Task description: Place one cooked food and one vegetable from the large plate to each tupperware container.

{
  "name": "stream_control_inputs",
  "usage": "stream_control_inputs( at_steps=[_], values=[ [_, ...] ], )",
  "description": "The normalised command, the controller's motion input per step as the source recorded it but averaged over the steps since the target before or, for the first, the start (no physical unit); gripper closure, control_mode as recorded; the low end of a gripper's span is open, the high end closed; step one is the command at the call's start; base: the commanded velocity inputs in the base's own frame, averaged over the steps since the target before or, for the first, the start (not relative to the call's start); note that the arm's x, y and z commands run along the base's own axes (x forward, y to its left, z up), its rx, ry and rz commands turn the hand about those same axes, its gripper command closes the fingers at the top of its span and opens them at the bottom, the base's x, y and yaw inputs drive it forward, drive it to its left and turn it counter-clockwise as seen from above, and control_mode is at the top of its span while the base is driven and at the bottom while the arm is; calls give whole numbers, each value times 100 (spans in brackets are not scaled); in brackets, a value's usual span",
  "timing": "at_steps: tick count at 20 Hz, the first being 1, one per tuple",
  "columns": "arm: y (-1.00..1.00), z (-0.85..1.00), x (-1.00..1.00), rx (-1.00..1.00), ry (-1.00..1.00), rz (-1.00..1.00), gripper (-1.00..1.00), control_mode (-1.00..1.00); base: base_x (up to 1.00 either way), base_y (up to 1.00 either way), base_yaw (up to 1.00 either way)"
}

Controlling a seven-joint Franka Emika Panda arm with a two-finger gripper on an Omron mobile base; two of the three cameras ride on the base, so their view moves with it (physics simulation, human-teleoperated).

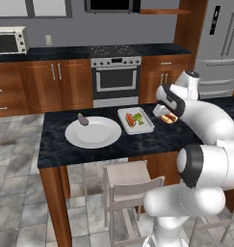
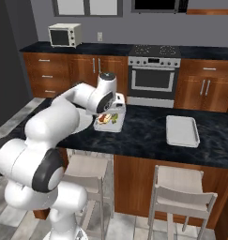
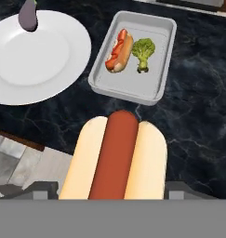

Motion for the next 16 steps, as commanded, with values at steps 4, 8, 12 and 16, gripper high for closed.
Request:
stream_control_inputs(
  at_steps=[4,8,12,16],
  values=[
    [-100,-2,0,-2,0,0,100,-100,0,0,0],
    [-100,0,12,-1,9,-4,100,-100,0,0,0],
    [-100,0,24,0,12,-3,100,-100,0,0,0],
    [-100,0,24,0,3,0,100,-100,0,0,0]
  ],
)
